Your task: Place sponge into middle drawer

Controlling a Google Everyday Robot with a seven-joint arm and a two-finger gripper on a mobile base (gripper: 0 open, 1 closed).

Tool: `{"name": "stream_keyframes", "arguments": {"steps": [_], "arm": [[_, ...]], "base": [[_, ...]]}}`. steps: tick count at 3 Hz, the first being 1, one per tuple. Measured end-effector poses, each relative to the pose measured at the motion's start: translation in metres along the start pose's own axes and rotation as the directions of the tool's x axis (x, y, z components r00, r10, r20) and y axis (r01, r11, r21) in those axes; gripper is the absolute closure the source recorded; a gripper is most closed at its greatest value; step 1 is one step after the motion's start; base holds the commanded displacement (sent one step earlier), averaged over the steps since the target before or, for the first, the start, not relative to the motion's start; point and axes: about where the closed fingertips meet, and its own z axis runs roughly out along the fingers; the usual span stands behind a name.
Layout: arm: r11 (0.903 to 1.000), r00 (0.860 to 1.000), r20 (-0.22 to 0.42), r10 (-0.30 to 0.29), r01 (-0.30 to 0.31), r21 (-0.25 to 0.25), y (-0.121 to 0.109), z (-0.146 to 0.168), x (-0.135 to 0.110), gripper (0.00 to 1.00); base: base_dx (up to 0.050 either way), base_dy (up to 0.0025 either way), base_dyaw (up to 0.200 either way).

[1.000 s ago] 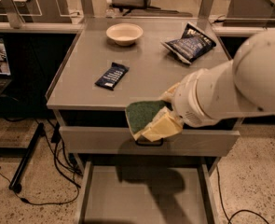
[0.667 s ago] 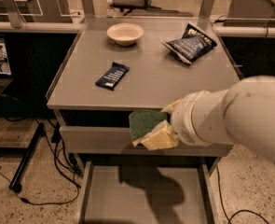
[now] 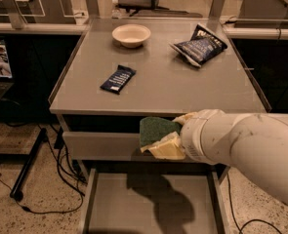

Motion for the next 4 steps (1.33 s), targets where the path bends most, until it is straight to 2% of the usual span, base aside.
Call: {"name": "stream_keyframes", "arguments": {"steps": [1,2,3,4], "arm": [[0.9996,0.999,-0.024,0.027,-0.027,-0.005,0.007,0.011,0.020,1.00],[0.9975,0.996,-0.056,0.069,-0.068,0.019,0.012,0.024,0.053,1.00],[0.9891,0.986,-0.091,0.138,-0.133,0.063,0.015,0.035,0.099,1.00],[0.9792,0.973,-0.121,0.197,-0.189,0.074,0.015,0.044,0.129,1.00]], "base": [[0.000,0.00000,0.000],[0.000,0.00000,0.000],[0.000,0.00000,0.000],[0.000,0.00000,0.000]]}}
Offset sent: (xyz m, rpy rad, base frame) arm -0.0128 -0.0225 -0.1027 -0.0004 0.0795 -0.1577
